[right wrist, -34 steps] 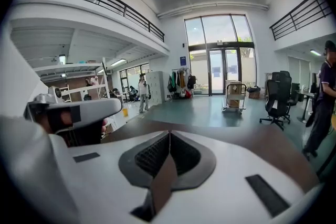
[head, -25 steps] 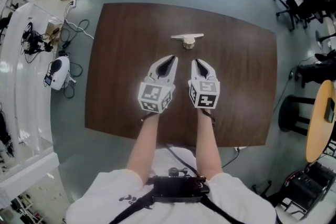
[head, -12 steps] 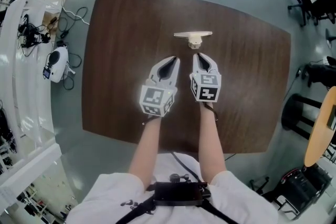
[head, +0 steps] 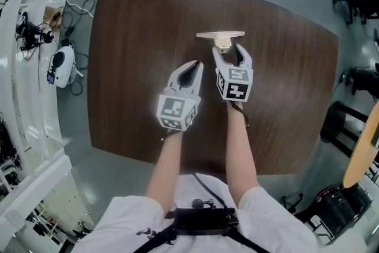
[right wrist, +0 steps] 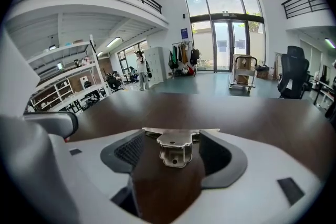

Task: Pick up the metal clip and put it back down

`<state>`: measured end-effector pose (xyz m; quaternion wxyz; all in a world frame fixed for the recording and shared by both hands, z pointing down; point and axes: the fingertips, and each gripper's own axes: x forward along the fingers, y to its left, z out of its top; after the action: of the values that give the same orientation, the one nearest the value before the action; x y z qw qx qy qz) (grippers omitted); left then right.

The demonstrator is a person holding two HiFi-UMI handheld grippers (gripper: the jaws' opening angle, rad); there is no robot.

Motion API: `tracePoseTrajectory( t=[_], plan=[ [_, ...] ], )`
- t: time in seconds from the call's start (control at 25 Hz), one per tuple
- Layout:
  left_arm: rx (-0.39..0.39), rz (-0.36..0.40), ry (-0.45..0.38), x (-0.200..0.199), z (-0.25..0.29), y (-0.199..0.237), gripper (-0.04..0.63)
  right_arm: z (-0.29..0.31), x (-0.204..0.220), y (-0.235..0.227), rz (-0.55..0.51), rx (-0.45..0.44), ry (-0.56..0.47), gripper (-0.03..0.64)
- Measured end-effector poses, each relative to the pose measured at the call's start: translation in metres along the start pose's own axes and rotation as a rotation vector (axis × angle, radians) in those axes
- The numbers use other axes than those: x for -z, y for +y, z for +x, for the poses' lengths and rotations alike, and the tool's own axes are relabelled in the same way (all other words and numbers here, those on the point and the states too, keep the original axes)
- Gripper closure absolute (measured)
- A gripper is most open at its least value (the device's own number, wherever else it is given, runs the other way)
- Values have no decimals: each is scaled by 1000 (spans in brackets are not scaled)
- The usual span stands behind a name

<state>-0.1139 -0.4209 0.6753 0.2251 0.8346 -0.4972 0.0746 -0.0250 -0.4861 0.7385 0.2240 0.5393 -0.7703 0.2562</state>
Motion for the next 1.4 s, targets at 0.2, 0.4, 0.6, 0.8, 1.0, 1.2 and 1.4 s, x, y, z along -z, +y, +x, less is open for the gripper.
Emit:
tracePoseTrajectory(
  t=[0.2,0.4,0.6,0.8,1.0,1.2,1.4],
  plan=[
    [-15,-1,10,6,9,10,565,31,8,-8,-4,18,37,275],
    [-19,2,13,10,10,15,565,47,15,-14,0,52,75,275],
    [-29,1,21,13,11,18,565,52,21,-15,49,71,120,276],
    [-28,9,26,14,7,16,565,51,24,-14,22,108,121,313],
    [-15,32,29,9,-1,6,565,42,28,-14,8,102,119,316],
    [-8,53,13,-2,-21,-7,565,14,31,-10,5,102,95,319],
    [-4,53,-13,-12,-53,-14,565,-25,27,8,-6,97,42,320]
  ],
)
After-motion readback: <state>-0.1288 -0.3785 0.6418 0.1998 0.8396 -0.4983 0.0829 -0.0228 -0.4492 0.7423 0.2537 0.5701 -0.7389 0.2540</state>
